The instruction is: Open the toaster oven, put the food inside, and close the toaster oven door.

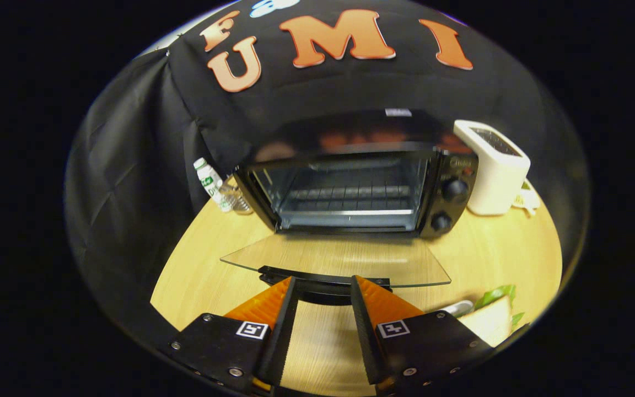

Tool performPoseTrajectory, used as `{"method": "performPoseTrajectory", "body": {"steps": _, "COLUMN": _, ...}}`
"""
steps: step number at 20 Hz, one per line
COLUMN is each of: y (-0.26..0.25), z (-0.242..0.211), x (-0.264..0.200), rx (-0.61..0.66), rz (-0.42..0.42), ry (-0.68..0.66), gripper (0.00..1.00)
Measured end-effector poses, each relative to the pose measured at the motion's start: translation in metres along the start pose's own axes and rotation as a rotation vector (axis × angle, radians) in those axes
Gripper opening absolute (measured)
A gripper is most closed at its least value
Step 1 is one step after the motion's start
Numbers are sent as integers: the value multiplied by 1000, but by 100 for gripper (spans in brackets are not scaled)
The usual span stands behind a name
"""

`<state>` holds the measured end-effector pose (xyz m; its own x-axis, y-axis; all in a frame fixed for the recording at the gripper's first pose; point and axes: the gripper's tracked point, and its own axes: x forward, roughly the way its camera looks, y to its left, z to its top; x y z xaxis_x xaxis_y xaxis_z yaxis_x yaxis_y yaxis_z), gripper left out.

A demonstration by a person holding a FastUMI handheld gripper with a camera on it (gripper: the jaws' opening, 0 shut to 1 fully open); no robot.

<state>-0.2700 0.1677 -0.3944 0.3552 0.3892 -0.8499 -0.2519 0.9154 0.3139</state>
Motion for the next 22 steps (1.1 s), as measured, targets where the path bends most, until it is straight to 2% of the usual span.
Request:
{"method": "performPoseTrajectory", "body": {"steps": 3, "y": -2, "z": -32, "x": 15, "rx": 69, "rz": 0, "ry": 92, "gripper": 57}}
{"method": "performPoseTrajectory", "body": {"steps": 6, "y": -2, "z": -54, "x": 28, "rx": 32, "rz": -5, "ry": 151, "gripper": 57}}
{"method": "performPoseTrajectory", "body": {"steps": 10, "y": 1, "z": -68, "x": 40, "rx": 4, "rz": -1, "ry": 208, "gripper": 74}}
{"method": "performPoseTrajectory", "body": {"steps": 12, "y": 6, "z": -69, "x": 44, "rx": 9, "rz": 26, "ry": 223, "gripper": 77}}
{"method": "performPoseTrajectory", "body": {"steps": 17, "y": 6, "z": -54, "x": 17, "rx": 42, "rz": 79, "ry": 198, "gripper": 80}}
{"method": "performPoseTrajectory", "body": {"steps": 22, "y": -35, "z": -22, "x": -34, "rx": 57, "rz": 77, "ry": 112, "gripper": 91}}
